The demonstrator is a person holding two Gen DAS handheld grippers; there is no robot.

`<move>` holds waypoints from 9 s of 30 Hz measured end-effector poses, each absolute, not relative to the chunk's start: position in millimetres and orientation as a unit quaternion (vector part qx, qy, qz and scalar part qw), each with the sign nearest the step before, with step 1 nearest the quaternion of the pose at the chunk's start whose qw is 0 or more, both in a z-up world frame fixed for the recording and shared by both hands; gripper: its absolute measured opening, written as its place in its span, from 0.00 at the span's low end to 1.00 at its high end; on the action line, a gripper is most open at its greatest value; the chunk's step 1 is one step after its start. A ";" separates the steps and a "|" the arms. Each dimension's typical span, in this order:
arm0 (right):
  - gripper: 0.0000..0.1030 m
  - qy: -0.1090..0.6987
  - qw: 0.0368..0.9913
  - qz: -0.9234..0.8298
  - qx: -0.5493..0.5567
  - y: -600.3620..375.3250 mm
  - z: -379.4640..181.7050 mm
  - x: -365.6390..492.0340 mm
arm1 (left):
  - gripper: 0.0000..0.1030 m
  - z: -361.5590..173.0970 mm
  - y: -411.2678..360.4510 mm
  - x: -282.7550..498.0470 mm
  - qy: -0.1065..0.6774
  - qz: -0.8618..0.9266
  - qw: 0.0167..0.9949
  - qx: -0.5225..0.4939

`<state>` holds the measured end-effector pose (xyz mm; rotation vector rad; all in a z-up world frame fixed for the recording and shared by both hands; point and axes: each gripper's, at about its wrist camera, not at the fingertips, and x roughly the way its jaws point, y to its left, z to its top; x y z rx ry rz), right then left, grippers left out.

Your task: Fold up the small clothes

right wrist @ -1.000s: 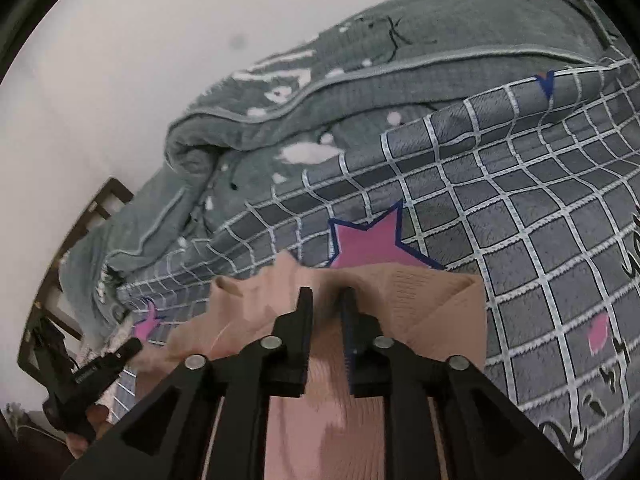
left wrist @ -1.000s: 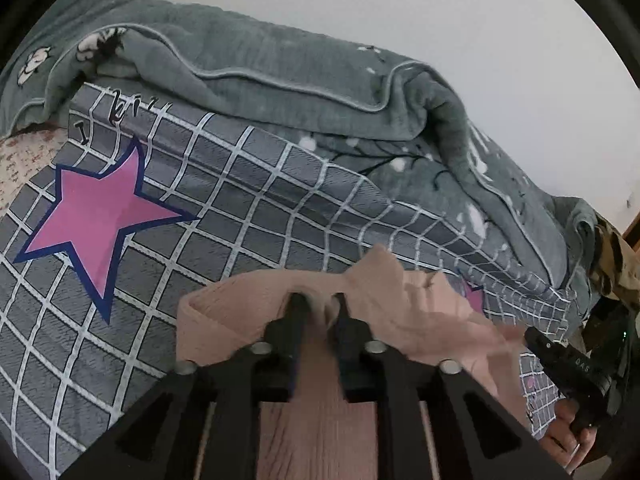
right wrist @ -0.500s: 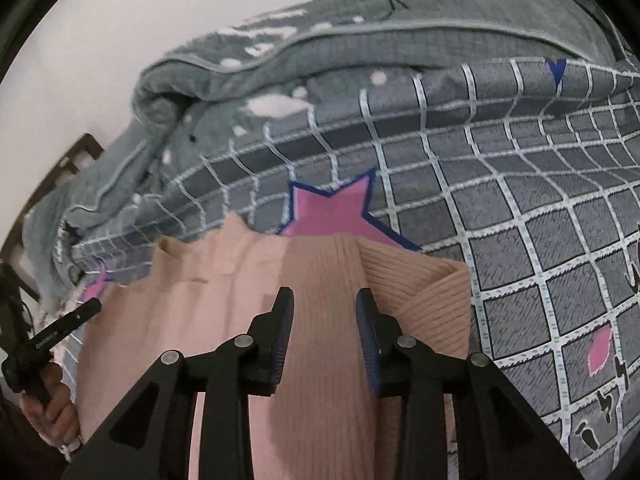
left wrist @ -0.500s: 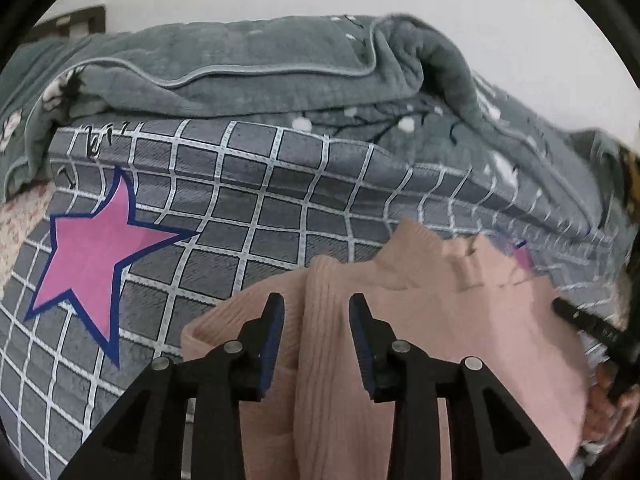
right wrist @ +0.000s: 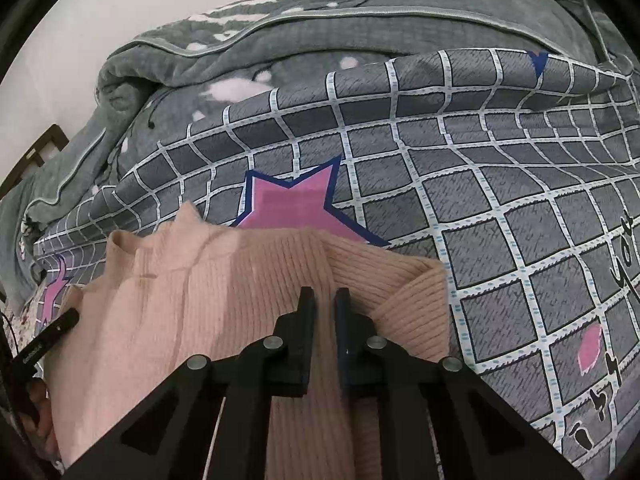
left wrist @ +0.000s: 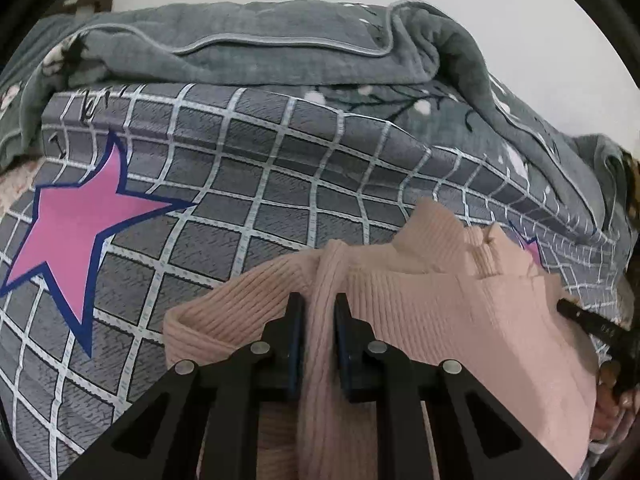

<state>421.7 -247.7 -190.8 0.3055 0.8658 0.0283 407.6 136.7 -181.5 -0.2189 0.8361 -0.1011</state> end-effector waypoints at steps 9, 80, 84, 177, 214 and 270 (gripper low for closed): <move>0.07 0.407 0.903 -0.010 0.139 -245.5 -189.3 417.7 | 0.14 -179.7 138.4 407.0 0.399 -0.020 0.911 -0.101; 0.70 0.417 0.892 0.081 0.153 -265.4 -196.3 353.2 | 0.67 -179.9 165.7 329.9 0.416 -0.037 0.898 -0.137; 0.70 0.421 0.891 0.083 0.148 -264.0 -196.6 354.5 | 0.68 -180.7 151.5 335.2 0.430 -0.067 0.892 -0.126; 0.41 0.309 0.945 0.095 0.038 -153.7 -144.1 137.6 | 0.57 -164.6 135.1 202.8 0.428 -0.106 0.888 -0.128; 0.46 0.344 0.938 0.054 -0.004 -133.1 -175.1 112.9 | 0.21 -146.9 130.4 188.0 0.406 -0.127 0.893 -0.145; 0.27 0.317 0.941 0.094 0.069 -228.9 -137.6 118.7 | 0.48 -111.0 48.2 148.1 0.424 -0.153 0.885 -0.117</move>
